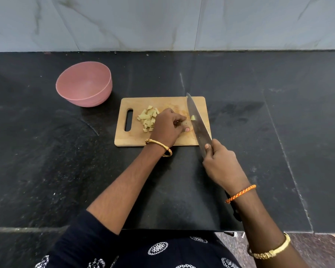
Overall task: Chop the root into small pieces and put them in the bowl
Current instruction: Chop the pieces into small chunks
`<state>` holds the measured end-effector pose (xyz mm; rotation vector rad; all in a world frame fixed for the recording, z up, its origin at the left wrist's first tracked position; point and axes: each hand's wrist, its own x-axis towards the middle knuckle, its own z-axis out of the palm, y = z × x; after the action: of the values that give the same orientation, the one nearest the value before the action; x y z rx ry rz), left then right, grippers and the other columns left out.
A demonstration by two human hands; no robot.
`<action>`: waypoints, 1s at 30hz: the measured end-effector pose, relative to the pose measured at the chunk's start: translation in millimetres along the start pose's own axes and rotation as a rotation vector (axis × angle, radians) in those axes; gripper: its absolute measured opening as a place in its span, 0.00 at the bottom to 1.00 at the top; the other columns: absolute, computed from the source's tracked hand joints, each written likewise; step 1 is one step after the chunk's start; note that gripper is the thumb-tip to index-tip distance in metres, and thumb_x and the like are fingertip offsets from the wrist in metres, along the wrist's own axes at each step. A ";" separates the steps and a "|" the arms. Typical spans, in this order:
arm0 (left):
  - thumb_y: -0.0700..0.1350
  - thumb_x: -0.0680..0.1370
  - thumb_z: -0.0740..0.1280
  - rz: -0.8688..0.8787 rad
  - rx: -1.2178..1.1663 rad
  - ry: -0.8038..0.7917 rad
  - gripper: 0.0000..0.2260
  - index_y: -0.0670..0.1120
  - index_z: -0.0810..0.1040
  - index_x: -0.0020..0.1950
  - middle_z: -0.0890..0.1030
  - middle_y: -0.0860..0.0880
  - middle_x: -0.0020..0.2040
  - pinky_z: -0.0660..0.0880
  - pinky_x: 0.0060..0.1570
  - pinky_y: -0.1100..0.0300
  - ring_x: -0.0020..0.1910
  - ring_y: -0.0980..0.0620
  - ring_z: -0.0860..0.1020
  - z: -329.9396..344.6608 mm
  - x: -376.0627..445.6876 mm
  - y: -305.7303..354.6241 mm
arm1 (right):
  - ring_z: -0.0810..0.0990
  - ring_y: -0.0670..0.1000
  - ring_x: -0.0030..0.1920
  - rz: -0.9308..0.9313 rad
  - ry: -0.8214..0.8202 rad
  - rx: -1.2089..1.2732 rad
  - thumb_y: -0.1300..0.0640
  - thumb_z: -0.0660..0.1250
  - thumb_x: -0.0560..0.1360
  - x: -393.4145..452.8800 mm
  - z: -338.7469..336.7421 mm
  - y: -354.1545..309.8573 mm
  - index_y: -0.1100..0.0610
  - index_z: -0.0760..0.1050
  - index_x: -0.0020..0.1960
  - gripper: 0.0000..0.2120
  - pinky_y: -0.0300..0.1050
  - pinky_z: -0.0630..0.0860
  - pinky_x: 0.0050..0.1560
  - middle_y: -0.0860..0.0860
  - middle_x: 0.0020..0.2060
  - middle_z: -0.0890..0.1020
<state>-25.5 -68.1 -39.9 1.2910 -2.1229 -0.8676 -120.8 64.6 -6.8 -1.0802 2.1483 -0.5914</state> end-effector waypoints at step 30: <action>0.41 0.68 0.75 -0.061 -0.034 -0.006 0.17 0.39 0.81 0.56 0.79 0.43 0.50 0.74 0.54 0.57 0.49 0.47 0.77 -0.4 -2.8 2.5 | 0.78 0.62 0.46 -0.013 0.074 -0.183 0.53 0.51 0.81 5.0 7.1 -16.4 0.59 0.68 0.56 0.12 0.56 0.77 0.48 0.59 0.44 0.76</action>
<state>-25.5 -64.8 -38.1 1.3439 -2.0736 -0.9300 -109.2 50.6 -2.9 -1.1864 2.2969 -0.4537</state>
